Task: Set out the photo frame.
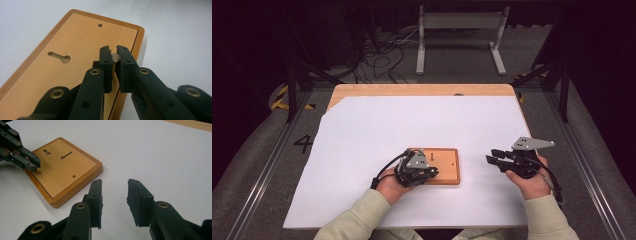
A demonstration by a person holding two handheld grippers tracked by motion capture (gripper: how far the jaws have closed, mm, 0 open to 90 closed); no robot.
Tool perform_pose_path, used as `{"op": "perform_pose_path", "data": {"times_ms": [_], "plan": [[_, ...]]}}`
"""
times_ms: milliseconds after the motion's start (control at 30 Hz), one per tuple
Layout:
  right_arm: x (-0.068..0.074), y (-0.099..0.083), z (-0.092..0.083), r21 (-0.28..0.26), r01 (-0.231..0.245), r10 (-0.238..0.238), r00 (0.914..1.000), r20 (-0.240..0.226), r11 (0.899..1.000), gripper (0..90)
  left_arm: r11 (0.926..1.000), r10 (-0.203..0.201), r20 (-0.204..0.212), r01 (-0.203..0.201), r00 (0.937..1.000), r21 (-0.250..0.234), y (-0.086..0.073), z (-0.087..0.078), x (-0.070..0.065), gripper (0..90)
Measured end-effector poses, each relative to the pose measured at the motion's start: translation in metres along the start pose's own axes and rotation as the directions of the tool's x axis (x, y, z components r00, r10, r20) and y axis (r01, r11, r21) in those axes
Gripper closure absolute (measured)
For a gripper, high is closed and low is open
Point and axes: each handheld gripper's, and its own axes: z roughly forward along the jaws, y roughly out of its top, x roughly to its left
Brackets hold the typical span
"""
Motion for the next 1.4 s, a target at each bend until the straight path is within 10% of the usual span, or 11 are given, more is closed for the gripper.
{"op": "perform_pose_path", "data": {"times_ms": [267, 467, 567, 700, 1000, 1400], "plan": [[0.001, 0.001, 0.001, 0.003, 0.002, -0.002, 1.0000, -0.002, 1.000, 64.8, 0.9941, 0.108, -0.061, -0.108, 0.9923, -0.008, -0.004, -0.001, -0.011, 83.7], [0.004, 0.004, 0.003, 0.001, 0.008, -0.008, 0.9999, -0.007, 1.000, 64.5, 0.9759, 0.216, -0.125, -0.218, 0.9684, -0.006, -0.007, -0.003, -0.025, 83.7], [0.007, 0.006, 0.006, 0.002, 0.018, -0.018, 0.9996, -0.019, 1.000, 64.1, 0.9600, 0.277, -0.167, -0.280, 0.9462, 0.008, -0.008, -0.004, -0.033, 83.7], [0.008, 0.007, 0.008, 0.004, 0.021, -0.021, 0.9993, -0.030, 1.000, 63.5, 0.9524, 0.302, -0.184, -0.304, 0.9353, 0.016, -0.009, -0.004, -0.038, 83.6], [0.020, 0.018, 0.020, 0.045, 0.033, -0.028, 0.9939, -0.106, 0.998, 51.7, 0.9559, 0.290, -0.193, -0.294, 0.9375, 0.009, -0.011, -0.004, -0.041, 83.6], [0.025, 0.044, 0.076, 0.207, -0.049, 0.094, 0.9720, -0.215, 0.977, 27.4, 0.9564, 0.286, -0.209, -0.292, 0.9350, 0.003, -0.013, -0.004, -0.044, 83.6]]}}
